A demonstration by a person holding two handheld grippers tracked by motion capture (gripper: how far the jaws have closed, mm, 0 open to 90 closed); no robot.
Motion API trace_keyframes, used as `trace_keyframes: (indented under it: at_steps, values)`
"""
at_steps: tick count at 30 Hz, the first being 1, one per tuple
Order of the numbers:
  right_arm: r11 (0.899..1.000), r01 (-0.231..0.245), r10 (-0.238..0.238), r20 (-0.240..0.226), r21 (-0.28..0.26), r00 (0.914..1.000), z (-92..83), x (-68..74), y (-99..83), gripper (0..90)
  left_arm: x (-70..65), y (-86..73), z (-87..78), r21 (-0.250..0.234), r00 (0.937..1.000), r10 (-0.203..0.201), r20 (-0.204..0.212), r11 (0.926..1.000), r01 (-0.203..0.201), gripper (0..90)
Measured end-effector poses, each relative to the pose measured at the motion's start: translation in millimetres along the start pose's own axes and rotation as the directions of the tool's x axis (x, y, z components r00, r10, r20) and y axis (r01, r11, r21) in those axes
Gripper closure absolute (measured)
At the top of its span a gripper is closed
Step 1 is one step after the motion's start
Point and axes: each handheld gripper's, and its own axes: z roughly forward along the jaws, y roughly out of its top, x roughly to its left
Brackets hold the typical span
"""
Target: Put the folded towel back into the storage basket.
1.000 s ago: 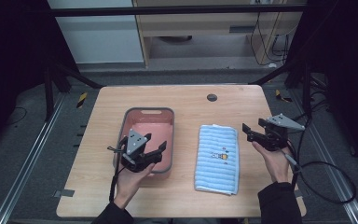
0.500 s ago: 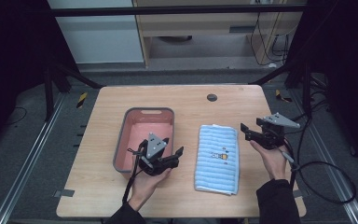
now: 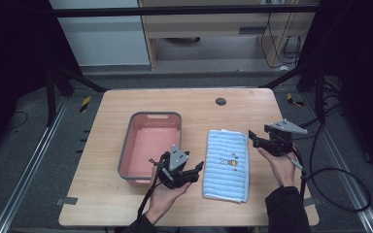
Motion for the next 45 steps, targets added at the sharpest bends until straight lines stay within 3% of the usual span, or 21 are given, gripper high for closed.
trace_keyframes:
  at_steps: [6, 14, 21, 29, 35, 42, 45]
  values:
    - [1.000, -0.008, 0.008, -0.004, 0.006, 1.0000, 5.2, 0.2, -4.0, 32.1, -9.5, -5.3, 10.0, 0.023, 0.9997, 0.005, 0.024, 0.9997, -0.005, 40.6]
    - [0.999, 0.001, -0.001, -0.004, 0.041, 1.0000, 13.9, -0.7, -11.6, 34.3, -18.8, -14.7, 22.6, 0.051, 0.9998, 0.001, 0.022, 0.9987, -0.002, 42.7]
    - [0.998, -0.001, 0.002, -0.008, 0.061, 1.0000, 22.1, -1.5, -18.0, 36.3, -22.6, -25.2, 31.8, 0.075, 0.9998, -0.003, 0.018, 0.9972, 0.002, 44.6]
    - [0.993, 0.031, -0.028, -0.026, 0.113, 0.9993, 36.1, 2.7, -25.5, 38.0, -26.3, -37.2, 40.5, 0.105, 0.9998, -0.014, 0.011, 0.9944, 0.013, 46.0]
    - [0.991, 0.017, -0.013, -0.032, 0.131, 0.9994, 43.0, 3.8, -29.3, 39.7, -29.6, -46.3, 47.7, 0.126, 0.9998, -0.016, 0.013, 0.9919, 0.015, 46.5]
    - [0.981, 0.026, -0.016, -0.053, 0.190, 0.9985, 54.9, 7.4, -38.0, 40.8, -29.6, -56.4, 53.8, 0.144, 0.9997, -0.021, 0.009, 0.9893, 0.020, 47.6]
    - [0.982, 0.024, -0.014, -0.056, 0.186, 0.9984, 57.9, 7.3, -42.0, 42.4, -30.8, -59.9, 56.0, 0.153, 0.9998, -0.019, 0.010, 0.9880, 0.018, 47.9]
